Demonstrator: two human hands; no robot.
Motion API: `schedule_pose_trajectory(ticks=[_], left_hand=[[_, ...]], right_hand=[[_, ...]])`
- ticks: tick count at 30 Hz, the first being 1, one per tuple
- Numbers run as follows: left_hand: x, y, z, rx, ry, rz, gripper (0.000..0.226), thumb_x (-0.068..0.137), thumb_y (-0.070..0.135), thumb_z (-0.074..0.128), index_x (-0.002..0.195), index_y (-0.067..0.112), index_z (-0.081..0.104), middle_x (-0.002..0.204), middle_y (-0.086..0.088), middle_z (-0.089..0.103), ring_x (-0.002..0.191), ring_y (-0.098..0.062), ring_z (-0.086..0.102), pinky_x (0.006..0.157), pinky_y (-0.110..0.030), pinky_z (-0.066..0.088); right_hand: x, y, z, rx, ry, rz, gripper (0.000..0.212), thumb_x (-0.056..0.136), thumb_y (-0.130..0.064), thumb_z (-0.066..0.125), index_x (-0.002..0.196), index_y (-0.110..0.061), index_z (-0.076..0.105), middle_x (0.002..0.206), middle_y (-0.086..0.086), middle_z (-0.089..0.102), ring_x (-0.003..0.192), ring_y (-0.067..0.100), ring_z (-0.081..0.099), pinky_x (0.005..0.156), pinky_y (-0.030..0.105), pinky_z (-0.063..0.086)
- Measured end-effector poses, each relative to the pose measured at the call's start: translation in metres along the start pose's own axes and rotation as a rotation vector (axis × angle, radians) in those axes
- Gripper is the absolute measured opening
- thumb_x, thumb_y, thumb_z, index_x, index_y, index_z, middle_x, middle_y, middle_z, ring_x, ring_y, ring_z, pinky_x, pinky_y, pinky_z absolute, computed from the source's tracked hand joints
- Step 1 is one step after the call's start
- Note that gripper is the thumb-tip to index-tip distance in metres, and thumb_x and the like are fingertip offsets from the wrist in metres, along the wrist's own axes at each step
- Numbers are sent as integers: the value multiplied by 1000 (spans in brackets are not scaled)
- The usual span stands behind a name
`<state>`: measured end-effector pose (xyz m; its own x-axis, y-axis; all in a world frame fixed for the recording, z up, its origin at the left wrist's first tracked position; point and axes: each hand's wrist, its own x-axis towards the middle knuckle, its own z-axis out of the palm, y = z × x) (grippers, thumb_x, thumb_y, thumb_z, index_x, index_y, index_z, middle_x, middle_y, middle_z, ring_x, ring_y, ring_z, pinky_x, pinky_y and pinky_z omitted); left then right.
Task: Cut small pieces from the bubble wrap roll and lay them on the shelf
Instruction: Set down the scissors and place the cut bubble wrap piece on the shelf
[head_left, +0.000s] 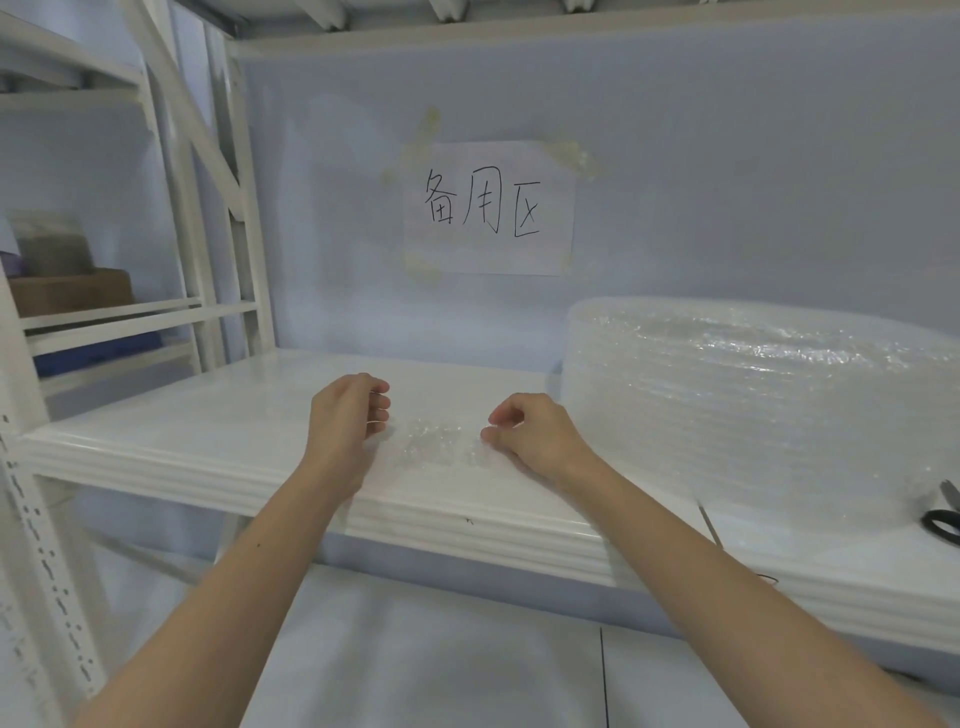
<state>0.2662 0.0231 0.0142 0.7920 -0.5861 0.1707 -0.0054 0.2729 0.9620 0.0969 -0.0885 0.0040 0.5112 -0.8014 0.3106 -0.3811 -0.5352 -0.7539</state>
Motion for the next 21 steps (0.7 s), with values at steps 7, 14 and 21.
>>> schedule_pose_trajectory(ticks=[7,14,21], left_hand=[[1,-2,0,59,-11,14,20,94,10,47,92,4,65,79,-9,58,69,-20,52,72,-29,48],[1,-2,0,65,-25,18,20,94,9,47,92,3,66,79,-11,58,68,-21,51,69,-28,49],[0,-3,-1,60,-39,29,20,93,8,47,92,2,66,78,-11,58,67,-20,51,68,-28,48]], right_hand=[[5,0,2,-10,-13,24,18,87,-19,70,98,-5,73,78,4,67,60,9,59,53,16,42],[10,3,3,51,-5,74,25,86,-20,71,108,-12,62,81,8,65,46,7,54,46,21,40],[8,1,7,-130,25,-83,14,88,-18,68,100,-10,70,117,7,60,97,18,55,78,24,37]])
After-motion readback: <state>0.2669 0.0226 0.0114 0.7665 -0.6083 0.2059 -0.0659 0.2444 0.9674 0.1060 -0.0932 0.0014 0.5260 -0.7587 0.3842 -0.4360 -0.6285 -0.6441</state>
